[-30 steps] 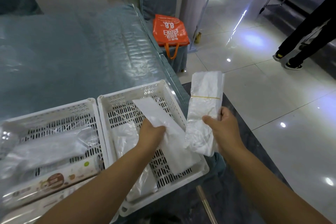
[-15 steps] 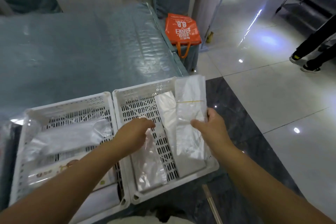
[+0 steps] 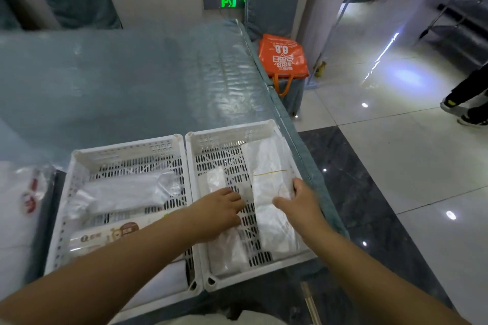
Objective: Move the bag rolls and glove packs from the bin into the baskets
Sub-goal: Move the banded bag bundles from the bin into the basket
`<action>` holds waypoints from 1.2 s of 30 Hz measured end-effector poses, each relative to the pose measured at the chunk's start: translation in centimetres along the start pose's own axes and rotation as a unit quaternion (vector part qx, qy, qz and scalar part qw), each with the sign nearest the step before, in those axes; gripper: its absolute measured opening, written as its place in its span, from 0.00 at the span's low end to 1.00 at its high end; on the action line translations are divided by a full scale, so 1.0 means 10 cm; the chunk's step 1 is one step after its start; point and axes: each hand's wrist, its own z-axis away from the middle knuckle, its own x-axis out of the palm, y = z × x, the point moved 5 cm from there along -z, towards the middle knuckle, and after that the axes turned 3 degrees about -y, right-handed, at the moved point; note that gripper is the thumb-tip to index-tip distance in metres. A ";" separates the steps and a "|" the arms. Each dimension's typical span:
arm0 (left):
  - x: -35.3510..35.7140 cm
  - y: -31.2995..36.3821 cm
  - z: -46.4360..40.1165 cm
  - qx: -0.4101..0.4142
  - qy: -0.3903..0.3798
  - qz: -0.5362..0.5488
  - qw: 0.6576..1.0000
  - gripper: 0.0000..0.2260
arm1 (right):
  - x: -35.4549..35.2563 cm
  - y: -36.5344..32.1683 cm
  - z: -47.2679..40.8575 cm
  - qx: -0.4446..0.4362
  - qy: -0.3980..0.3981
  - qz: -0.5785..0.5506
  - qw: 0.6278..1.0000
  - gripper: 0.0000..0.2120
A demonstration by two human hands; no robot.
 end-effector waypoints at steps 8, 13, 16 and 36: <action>-0.35 -0.15 0.50 -0.022 0.078 0.009 0.997 0.11 | 0.40 0.00 0.03 0.000 -0.053 0.023 0.998 0.11; -0.48 -0.28 0.84 -0.065 0.100 -0.015 0.993 0.11 | 0.80 -0.06 0.08 -0.003 -0.112 -0.008 0.994 0.12; -0.44 -0.23 0.90 -0.070 0.082 -0.006 0.994 0.11 | 0.91 -0.05 0.09 -0.001 -0.121 -0.007 0.993 0.13; -0.83 -0.25 0.69 -0.034 0.027 -0.050 0.998 0.14 | 0.80 0.02 0.01 -0.063 -0.171 0.248 0.952 0.02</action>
